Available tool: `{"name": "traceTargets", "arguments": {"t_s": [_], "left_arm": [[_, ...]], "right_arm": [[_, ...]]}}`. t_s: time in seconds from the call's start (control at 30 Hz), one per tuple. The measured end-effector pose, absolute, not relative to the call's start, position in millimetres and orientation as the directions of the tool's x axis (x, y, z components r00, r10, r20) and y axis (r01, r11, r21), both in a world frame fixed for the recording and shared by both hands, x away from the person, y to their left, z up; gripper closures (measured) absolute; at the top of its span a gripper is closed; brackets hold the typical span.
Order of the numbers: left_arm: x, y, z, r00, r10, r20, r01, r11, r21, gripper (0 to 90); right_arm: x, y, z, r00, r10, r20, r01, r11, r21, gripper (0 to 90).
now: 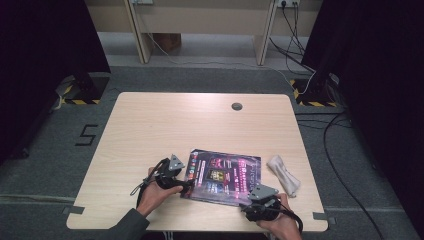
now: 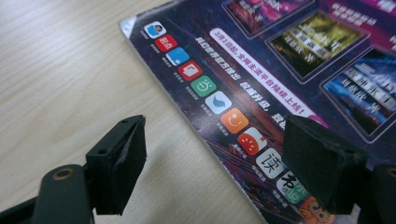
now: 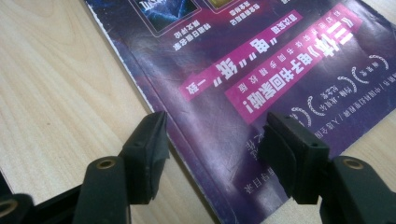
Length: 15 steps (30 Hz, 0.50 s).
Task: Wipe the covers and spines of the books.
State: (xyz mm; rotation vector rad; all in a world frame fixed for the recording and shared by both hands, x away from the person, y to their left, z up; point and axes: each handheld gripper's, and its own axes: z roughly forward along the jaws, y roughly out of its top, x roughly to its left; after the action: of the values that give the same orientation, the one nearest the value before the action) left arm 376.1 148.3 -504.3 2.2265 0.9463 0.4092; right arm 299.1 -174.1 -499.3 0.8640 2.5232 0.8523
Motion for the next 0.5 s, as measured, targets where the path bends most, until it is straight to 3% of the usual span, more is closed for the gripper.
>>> {"name": "traceTargets", "arguments": {"t_s": [0.13, 0.27, 0.5], "left_arm": [[376.5, 151.6, -503.8, 0.687, 0.727, -0.003, 0.535, -0.503, 0.679, 22.9], [370.0, 152.4, -501.9, 0.725, 0.689, -0.002, 0.509, -0.533, 0.676, 33.6], [351.1, 152.4, -499.6, 0.753, 0.659, -0.009, 0.501, -0.563, 0.657, 38.9]], "right_arm": [[300.0, -174.3, -499.2, -0.759, 0.641, -0.114, 0.44, 0.635, 0.635, 40.1], [305.0, -174.1, -498.3, -0.748, 0.651, -0.131, 0.445, 0.639, 0.627, 40.0], [327.6, -178.7, -497.6, -0.713, 0.683, -0.158, 0.466, 0.631, 0.62, 38.6]]}}
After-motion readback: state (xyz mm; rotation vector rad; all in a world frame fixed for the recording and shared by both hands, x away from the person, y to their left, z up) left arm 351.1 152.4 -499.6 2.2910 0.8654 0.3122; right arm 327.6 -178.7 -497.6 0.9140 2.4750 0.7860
